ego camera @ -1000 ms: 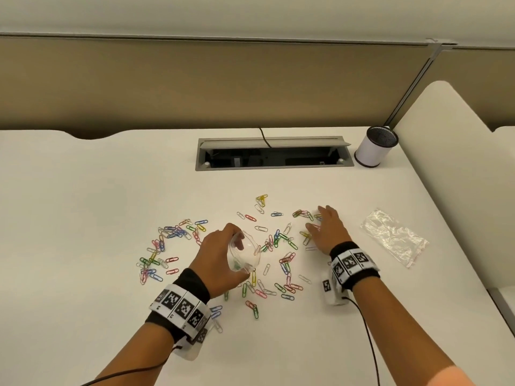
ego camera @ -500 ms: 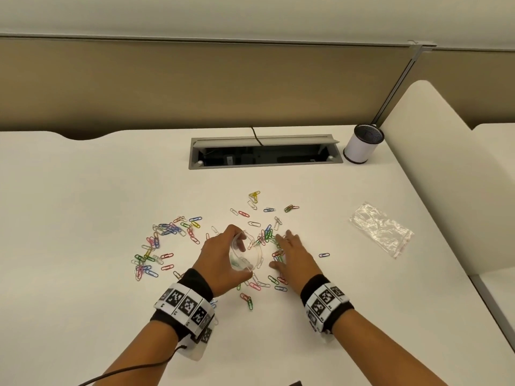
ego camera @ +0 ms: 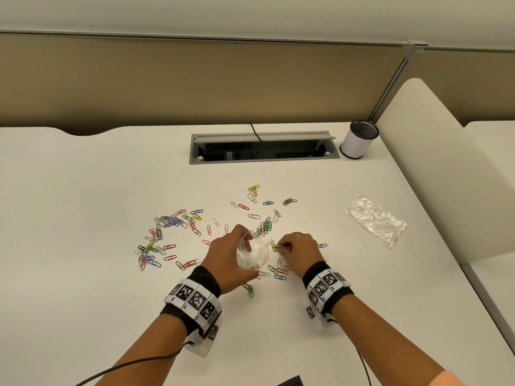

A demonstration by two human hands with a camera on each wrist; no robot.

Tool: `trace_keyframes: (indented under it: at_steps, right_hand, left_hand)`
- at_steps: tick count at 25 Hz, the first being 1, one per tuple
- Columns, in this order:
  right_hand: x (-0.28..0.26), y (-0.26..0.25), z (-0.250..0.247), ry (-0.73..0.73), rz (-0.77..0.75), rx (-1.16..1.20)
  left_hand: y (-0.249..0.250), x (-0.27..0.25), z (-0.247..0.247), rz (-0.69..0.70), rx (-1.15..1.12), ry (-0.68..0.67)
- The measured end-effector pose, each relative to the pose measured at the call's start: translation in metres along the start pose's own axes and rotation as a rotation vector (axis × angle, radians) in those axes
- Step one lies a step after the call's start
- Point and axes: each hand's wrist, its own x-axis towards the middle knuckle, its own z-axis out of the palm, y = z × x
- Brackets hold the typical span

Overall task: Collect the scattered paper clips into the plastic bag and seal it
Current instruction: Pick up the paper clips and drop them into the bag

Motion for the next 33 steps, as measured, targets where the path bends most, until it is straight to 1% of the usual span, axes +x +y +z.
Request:
trace_keyframes:
  at_steps: [5,7,9,11,12,13,14,15,17,18,19,21,23,24,25,26,28,29,31,33]
  right_hand:
    - [0.002,0.016,-0.022,0.012,0.287,0.542]
    - [0.000,0.013,-0.035,-0.011,0.376,0.853]
    - [-0.007,0.000,-0.053,-0.064,0.404,1.131]
    - [-0.017,-0.022,-0.072,-0.155,0.366,1.263]
    - [-0.022,-0.033,-0.077,-0.201,0.342,1.282]
    - [-0.027,-0.045,-0.080,-0.239,0.315,1.257]
    - [-0.032,-0.055,-0.080,-0.247,0.282,1.164]
    - [-0.035,-0.063,-0.077,-0.215,0.240,0.988]
    - [-0.039,-0.077,-0.069,-0.088,0.146,0.583]
    - [-0.041,-0.084,-0.067,-0.032,0.100,0.463]
    - [-0.042,-0.089,-0.066,-0.008,0.067,0.431]
    - [-0.042,-0.095,-0.071,-0.026,0.048,0.516]
    - [-0.035,-0.083,-0.080,-0.012,0.110,0.621]
    - [-0.029,-0.070,-0.081,0.029,0.149,0.644]
    - [-0.022,-0.053,-0.081,0.074,0.195,0.613]
    - [-0.014,-0.033,-0.079,0.099,0.251,0.496]
    - [-0.008,0.001,-0.066,0.020,0.376,0.134]
    - [-0.009,0.013,-0.055,-0.029,0.437,0.026]
    - [-0.016,0.023,-0.035,-0.078,0.525,-0.002]
    - [-0.025,0.018,-0.014,-0.108,0.514,0.047]
  left_hand:
    - [-0.001,-0.005,0.002,-0.018,0.021,-0.024]
    - [-0.001,-0.005,0.003,-0.028,0.053,-0.031]
    - [0.000,-0.004,0.006,-0.036,0.084,-0.030]
    - [0.003,-0.002,0.008,-0.039,0.108,-0.021]
    - [0.005,0.000,0.009,-0.042,0.115,-0.013]
    - [0.007,0.001,0.010,-0.048,0.118,-0.003]
    - [0.010,0.003,0.011,-0.055,0.117,0.007]
    - [0.012,0.004,0.013,-0.059,0.110,0.016]
    - [0.017,0.005,0.016,-0.054,0.085,0.026]
    - [0.020,0.006,0.018,-0.048,0.075,0.026]
    - [0.022,0.006,0.019,-0.042,0.067,0.023]
    - [0.024,0.006,0.020,-0.037,0.050,0.026]
    - [0.021,0.005,0.017,-0.039,0.039,0.040]
    - [0.018,0.003,0.015,-0.048,0.039,0.044]
    - [0.015,0.000,0.011,-0.057,0.035,0.049]
    - [0.013,-0.002,0.009,-0.069,0.029,0.054]
    - [0.007,-0.008,0.001,-0.095,0.012,0.075]
    - [0.003,-0.012,-0.002,-0.110,0.002,0.093]
    - [-0.005,-0.017,-0.008,-0.128,-0.014,0.115]
    - [-0.013,-0.022,-0.012,-0.143,-0.021,0.125]
